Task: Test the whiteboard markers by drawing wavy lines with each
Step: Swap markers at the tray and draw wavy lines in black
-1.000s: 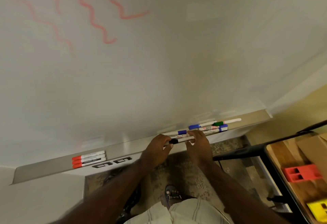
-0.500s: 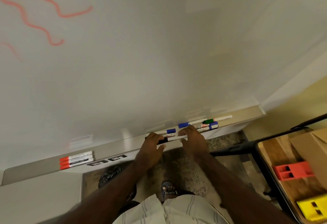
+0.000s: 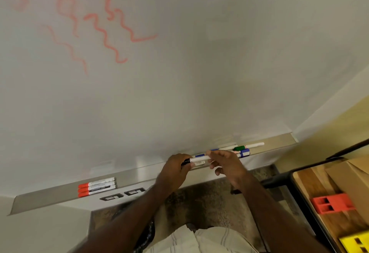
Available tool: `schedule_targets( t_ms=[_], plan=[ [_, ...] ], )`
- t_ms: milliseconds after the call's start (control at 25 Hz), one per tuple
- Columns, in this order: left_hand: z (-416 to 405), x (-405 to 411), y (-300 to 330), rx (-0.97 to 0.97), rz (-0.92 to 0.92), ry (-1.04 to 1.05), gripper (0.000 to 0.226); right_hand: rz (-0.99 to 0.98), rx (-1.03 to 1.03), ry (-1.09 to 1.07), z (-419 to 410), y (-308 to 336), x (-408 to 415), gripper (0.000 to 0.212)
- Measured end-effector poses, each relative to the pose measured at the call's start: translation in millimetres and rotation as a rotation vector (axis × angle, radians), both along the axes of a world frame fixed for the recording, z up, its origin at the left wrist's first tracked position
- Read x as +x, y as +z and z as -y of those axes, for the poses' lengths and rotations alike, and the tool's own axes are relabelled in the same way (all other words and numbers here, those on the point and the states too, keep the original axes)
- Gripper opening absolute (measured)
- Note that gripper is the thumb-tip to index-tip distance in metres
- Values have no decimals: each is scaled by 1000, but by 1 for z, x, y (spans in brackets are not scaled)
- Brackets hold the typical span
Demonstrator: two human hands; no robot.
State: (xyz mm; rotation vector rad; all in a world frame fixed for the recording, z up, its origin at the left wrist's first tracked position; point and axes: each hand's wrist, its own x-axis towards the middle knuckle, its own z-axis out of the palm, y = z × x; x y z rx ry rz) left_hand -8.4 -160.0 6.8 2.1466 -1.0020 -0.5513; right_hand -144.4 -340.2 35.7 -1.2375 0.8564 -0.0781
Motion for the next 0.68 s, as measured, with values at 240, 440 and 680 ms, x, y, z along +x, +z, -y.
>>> schedule_targets(
  t_ms=[240, 440, 680],
  plan=[
    [-9, -19, 66, -147, -82, -165, 27, 170, 162, 39, -39, 54, -8, 32],
    [-24, -34, 110, -230, -208, -270, 30, 270, 154, 42, -48, 90, -28, 27],
    [-40, -51, 130, -398, -435, -252, 32, 337, 280, -34, -43, 113, -63, 29]
  ],
)
